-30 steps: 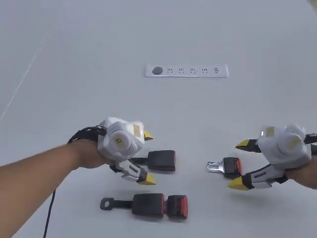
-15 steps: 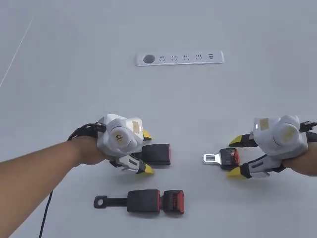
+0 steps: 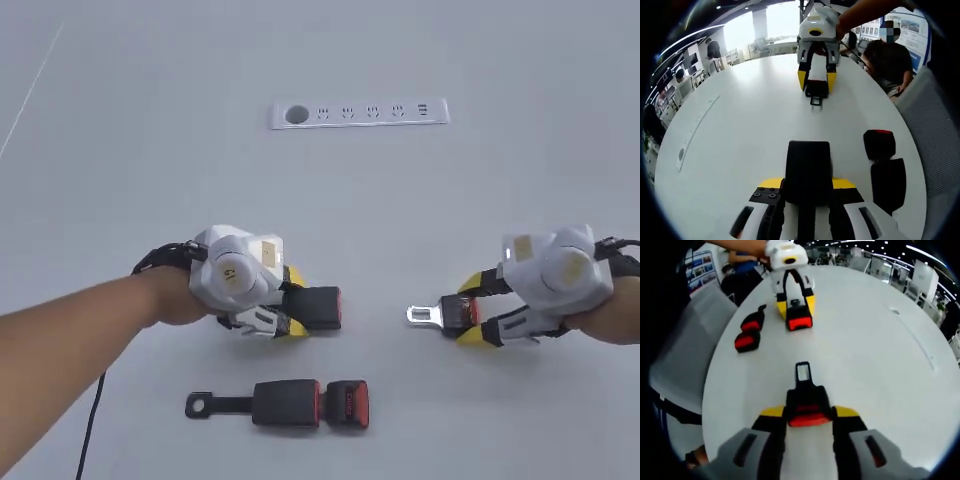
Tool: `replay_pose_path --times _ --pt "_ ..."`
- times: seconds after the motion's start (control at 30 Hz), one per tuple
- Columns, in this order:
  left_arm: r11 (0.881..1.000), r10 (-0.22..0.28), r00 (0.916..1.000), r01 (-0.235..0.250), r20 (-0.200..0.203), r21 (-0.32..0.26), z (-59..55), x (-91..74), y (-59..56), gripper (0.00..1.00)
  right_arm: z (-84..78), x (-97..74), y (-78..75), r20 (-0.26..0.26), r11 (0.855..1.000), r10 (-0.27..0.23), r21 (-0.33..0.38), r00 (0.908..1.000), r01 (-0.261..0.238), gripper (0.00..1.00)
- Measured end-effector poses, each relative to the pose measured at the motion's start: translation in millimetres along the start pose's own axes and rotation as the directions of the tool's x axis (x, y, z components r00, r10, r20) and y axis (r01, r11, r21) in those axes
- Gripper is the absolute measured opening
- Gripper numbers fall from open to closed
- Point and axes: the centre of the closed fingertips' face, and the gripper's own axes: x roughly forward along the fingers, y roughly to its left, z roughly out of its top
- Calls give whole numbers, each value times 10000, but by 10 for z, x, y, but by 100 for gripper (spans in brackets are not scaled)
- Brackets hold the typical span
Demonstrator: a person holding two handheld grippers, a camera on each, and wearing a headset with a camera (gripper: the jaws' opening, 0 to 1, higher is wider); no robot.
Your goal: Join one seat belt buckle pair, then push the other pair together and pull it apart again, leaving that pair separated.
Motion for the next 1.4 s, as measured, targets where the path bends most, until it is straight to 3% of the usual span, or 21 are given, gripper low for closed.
replay_pose_path --times 0.7,1.4 --pt "9990 -305 9988 317 -388 314 -3 0 -28 34 37 36 -10 -329 10000 42 -38 9995 -43 36" --pt "9989 -333 9982 349 -504 318 -29 25 -2 34 447 291 29 167 9997 7 -227 9999 -3 36"
